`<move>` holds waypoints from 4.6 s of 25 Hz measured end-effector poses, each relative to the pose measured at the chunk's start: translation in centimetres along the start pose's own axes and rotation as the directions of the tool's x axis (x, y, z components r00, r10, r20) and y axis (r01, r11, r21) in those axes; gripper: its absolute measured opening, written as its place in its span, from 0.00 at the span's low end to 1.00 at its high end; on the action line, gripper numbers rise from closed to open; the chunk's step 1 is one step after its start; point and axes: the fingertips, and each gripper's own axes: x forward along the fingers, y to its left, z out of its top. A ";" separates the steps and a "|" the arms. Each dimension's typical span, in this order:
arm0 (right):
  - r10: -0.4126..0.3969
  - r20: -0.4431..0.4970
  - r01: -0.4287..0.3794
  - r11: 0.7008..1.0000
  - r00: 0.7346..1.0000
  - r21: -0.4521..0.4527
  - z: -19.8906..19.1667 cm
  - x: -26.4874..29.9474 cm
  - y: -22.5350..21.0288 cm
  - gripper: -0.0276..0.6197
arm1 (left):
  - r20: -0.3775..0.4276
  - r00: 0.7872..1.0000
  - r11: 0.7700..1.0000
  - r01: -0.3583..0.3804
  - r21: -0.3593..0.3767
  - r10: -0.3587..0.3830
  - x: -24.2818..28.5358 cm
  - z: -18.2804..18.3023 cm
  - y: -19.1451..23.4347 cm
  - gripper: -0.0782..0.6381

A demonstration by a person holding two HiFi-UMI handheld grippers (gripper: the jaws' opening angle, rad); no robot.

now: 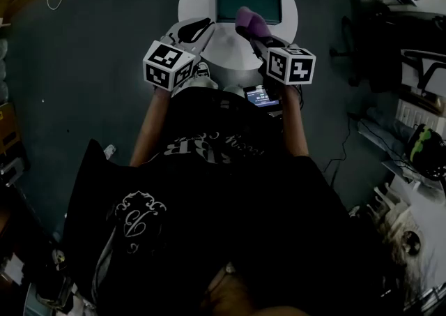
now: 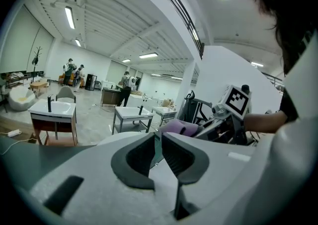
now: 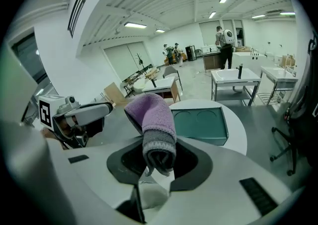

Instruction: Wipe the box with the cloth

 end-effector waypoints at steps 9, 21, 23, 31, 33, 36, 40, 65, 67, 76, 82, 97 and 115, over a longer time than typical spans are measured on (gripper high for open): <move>-0.064 -0.106 0.050 0.990 0.992 -0.130 3.3 4.9 -3.9 0.20 | -0.009 0.999 0.999 -0.034 -0.003 0.034 0.6 0.2 2.6 0.16; -0.053 -0.307 -0.026 0.968 0.950 -0.249 4.3 15.5 -5.4 0.20 | -0.001 0.989 0.987 -0.149 -0.068 0.149 0.6 0.3 4.3 0.16; -0.075 -0.335 -0.027 0.956 0.939 -0.290 4.2 17.0 -5.5 0.20 | -0.004 0.987 0.984 -0.162 -0.075 0.162 0.5 0.5 4.6 0.16; -0.116 -0.367 -0.004 0.950 0.923 -0.311 4.6 17.3 -8.1 0.20 | -0.021 0.985 0.981 -0.175 -0.081 0.174 0.5 0.2 4.9 0.16; -0.135 -0.370 0.015 0.950 0.919 -0.311 4.5 16.6 -9.4 0.20 | -0.027 0.986 0.983 -0.164 -0.078 0.163 0.9 0.3 4.8 0.16; -0.160 -0.373 0.046 0.954 0.914 -0.295 4.2 15.5 -12.1 0.20 | -0.036 0.990 0.988 -0.138 -0.069 0.136 2.5 0.4 4.3 0.16; -0.203 -0.364 0.111 0.959 0.909 -0.259 3.7 13.5 -14.8 0.20 | -0.047 0.994 0.994 -0.097 -0.051 0.095 3.5 0.7 3.5 0.16; -0.028 -0.371 -0.089 0.951 0.928 -0.296 1.8 12.3 -7.3 0.20 | -0.075 0.993 0.994 -0.094 -0.048 0.091 4.8 0.1 3.0 0.16; 0.005 -0.386 -0.133 0.943 0.922 -0.305 1.2 13.1 -5.3 0.20 | -0.075 0.993 0.994 -0.098 -0.047 0.094 4.7 0.0 3.1 0.16; 0.020 -0.425 -0.162 0.939 0.905 -0.302 -1.1 15.1 -2.8 0.20 | -0.083 0.992 0.994 -0.095 -0.046 0.091 3.9 -0.6 3.0 0.16; -0.018 -0.437 -0.119 0.952 0.899 -0.283 -1.9 14.9 -5.2 0.20 | -0.089 0.993 0.996 -0.076 -0.041 0.072 4.1 -0.8 2.9 0.16; -0.160 -0.401 0.093 0.979 0.902 -0.181 -3.1 8.9 -16.6 0.20 | -0.113 0.993 1.000 0.011 -0.010 -0.012 7.6 -1.0 0.4 0.16; -0.096 -0.375 0.021 0.980 0.922 -0.199 -3.7 5.7 -15.7 0.20 | -0.102 0.995 1.000 -0.015 -0.007 0.014 7.1 -1.1 -1.2 0.16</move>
